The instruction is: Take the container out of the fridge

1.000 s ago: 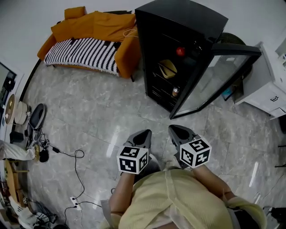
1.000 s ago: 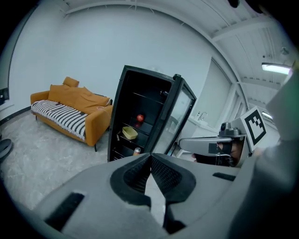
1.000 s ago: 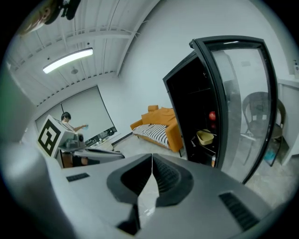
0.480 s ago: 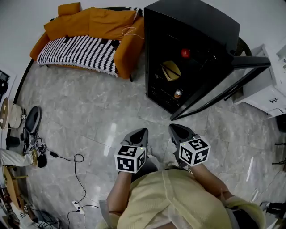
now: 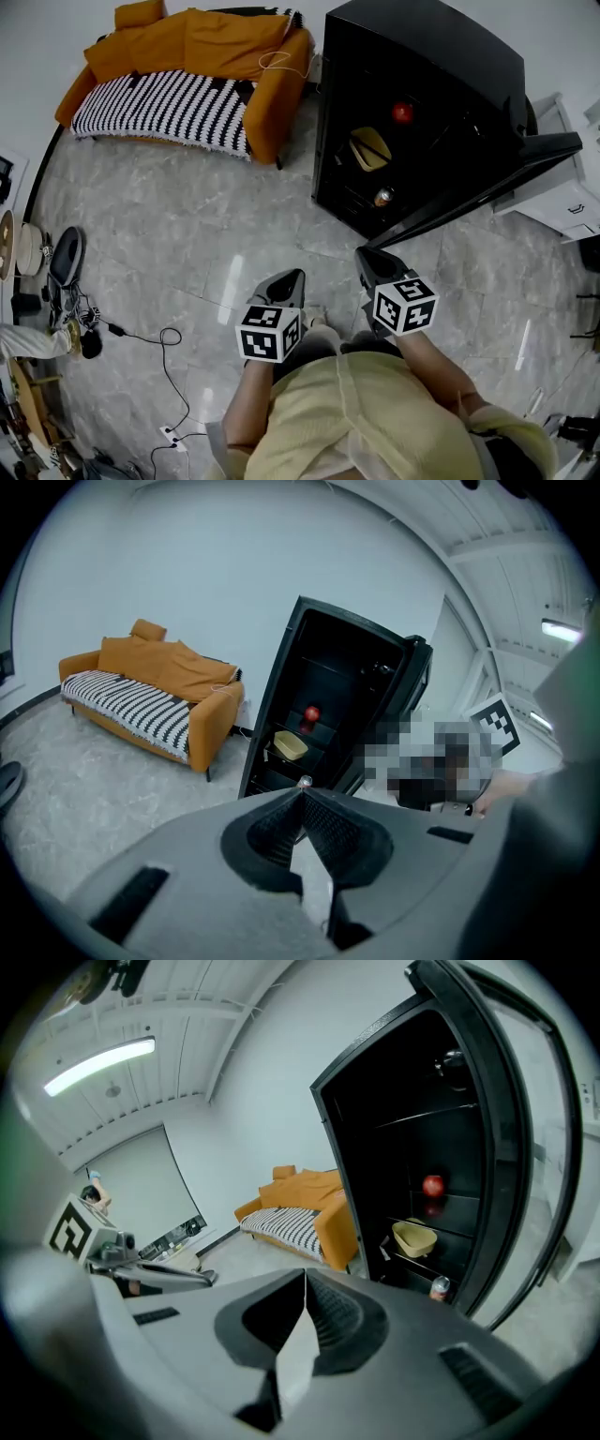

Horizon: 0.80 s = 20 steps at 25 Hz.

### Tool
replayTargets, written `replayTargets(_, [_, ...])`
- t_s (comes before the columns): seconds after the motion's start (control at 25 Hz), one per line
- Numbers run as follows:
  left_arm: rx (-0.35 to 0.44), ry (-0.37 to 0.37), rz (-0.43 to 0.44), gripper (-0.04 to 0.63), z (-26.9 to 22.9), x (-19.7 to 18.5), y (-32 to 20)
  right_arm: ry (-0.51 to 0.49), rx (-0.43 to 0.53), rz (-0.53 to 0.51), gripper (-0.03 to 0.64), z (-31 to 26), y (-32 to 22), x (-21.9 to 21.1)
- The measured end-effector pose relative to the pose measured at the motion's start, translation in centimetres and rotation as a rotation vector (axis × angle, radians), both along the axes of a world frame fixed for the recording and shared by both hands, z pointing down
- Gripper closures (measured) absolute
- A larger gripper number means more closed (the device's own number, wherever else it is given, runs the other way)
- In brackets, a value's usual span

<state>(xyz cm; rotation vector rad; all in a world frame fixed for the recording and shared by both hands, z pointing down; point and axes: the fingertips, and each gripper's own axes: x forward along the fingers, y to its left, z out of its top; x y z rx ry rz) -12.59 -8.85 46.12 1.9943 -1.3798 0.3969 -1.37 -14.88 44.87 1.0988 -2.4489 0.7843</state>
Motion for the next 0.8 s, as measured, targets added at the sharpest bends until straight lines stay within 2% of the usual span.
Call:
replayTargets(0.16, [-0.01,0.032,0.001,0.572,0.8,-1.0,-0.7,0.033,-0.004,0.002,0.588,0.6,-0.3,-0.9])
replayTargets(0.36, [-0.012,0.056,0.023,0.572,1.3,-0.4,-1.9,0.091,-0.015,0.046,0.588,1.2,-0.9,0.5])
replayTargets(0.56, [0.01,0.024,0.029,0.572,1.5,-0.5,-3.5,0.097,0.02,0.084,0.588,1.4,-3.1,1.1])
replayTargets(0.68, [0.007,-0.002,0.024,0.572,2.2,-0.8,-4.1,0.079,0.03,0.073,0.588,1.8,-4.0,0.8])
replayTargets(0.8, [0.004,0.006,-0.001,0.572,2.6,-1.0,-4.8,0.083,0.043,0.059,0.588,2.2,-5.5,0.4])
